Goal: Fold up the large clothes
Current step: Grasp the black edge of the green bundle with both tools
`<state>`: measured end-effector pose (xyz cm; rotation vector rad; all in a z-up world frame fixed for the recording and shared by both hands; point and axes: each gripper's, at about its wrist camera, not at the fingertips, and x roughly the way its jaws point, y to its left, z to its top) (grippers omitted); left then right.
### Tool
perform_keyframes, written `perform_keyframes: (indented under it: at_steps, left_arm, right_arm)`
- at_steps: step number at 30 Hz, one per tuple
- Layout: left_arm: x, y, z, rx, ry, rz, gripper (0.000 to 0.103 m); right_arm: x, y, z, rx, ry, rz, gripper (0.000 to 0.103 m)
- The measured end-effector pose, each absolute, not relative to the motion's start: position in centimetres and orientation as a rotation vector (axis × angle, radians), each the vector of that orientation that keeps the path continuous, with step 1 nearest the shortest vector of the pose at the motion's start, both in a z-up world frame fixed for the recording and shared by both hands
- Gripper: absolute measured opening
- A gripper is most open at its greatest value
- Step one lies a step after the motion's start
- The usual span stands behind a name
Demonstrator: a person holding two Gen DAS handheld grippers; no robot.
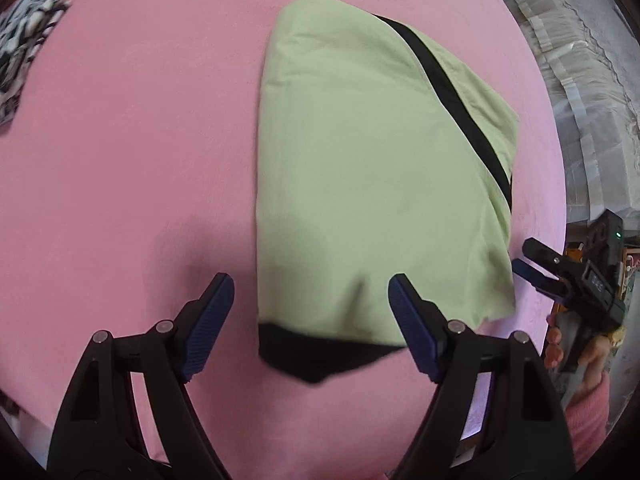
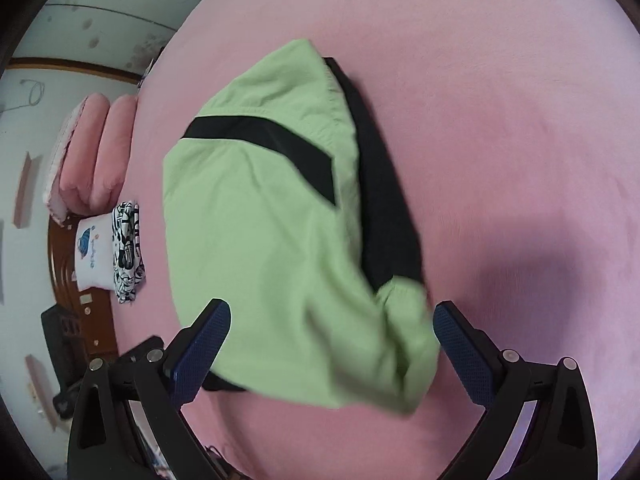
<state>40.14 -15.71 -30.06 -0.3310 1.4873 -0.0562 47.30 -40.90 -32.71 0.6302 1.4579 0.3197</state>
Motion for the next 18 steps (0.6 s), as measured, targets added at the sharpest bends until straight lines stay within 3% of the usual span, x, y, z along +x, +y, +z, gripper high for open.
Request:
perform_keyframes:
  at_steps: [3,7,13,16,18]
  left_arm:
    - [42.8,-15.5,-31.7,-0.332,1.477,-0.098,0.076]
    - [45.8,-14.9,-34.3,-0.381,1.511,-0.106,0.065]
    - [48.1,-13.9,-35.8,-0.454,1.508,-0.114,0.065]
    - [49.1,-13.6,-36.8,-0.483,1.501,-0.106,0.065]
    - [49.7,-13.2,-37.3,-0.521,1.494,-0.097,0.065]
  right_arm:
    - [49.9,-41.2,-35.5,0.646,1.491,0.405,0.101]
    - [52.1,-40.4,-37.2,0.679,1.497,0.494,0.101]
    - [54.7,-37.3,-37.9,0.666,1.496,0.631,0.099]
    - [56.0,-35.4,-38.2,0.635,1.484,0.688,0.089]
    - [56.2,-34.4,-38.1,0.580,1.477,0.704,0.073]
